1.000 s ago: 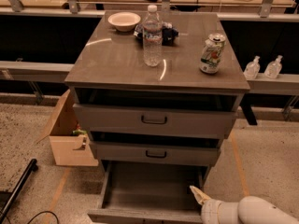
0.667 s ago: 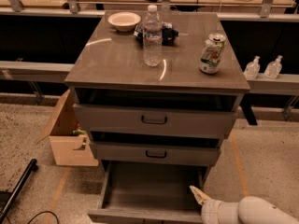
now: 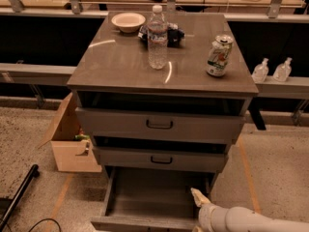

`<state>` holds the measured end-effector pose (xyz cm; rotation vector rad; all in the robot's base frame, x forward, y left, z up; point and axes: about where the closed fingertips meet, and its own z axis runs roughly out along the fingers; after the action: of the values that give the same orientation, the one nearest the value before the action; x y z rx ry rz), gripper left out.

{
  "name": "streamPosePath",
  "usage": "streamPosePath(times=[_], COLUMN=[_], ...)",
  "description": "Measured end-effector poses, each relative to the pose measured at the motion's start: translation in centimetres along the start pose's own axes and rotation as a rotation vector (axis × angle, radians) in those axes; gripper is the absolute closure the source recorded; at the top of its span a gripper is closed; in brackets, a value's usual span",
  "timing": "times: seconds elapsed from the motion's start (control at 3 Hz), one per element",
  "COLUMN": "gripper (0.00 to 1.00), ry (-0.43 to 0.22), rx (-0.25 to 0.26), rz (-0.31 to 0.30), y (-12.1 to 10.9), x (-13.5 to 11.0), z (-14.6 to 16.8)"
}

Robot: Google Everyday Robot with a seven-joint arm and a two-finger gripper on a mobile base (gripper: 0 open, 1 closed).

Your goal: Close bottom drawer

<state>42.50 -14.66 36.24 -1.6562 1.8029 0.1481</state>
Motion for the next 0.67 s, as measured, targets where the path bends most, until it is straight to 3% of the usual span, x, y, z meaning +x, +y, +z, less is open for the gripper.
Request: streamPosePath(times=[0.67], gripper=[0.0], ry=[0.074], rx=[0.099], rz=[-0.077], y=[-2.9], x=[4.9], z=[7.8])
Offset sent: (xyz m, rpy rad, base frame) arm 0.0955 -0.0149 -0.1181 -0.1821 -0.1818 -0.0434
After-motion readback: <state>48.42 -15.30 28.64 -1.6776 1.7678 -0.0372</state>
